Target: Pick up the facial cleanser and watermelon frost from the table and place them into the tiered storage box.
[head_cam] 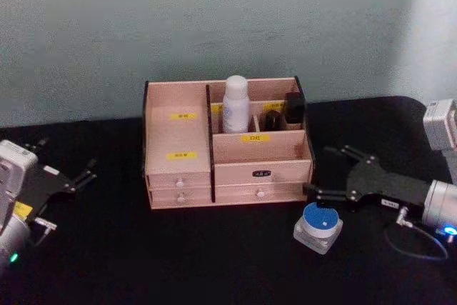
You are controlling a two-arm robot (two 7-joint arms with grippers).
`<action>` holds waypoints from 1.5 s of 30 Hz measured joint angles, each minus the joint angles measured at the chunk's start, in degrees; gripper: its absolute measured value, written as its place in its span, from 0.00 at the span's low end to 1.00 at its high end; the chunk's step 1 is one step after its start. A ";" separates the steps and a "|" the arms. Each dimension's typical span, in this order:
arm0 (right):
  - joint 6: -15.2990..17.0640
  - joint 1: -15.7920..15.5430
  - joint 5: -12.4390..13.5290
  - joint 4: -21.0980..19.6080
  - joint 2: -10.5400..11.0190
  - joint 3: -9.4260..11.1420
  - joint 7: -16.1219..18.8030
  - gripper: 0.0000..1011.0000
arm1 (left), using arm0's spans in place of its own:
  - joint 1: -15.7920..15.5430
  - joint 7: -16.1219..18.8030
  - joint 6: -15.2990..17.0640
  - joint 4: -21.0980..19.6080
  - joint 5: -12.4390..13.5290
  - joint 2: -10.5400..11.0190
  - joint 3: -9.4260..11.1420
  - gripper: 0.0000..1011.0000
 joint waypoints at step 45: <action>7.88 1.71 -2.30 4.63 0.48 -5.42 -1.70 0.99 | 0.00 0.00 0.00 0.00 0.00 0.00 0.00 0.99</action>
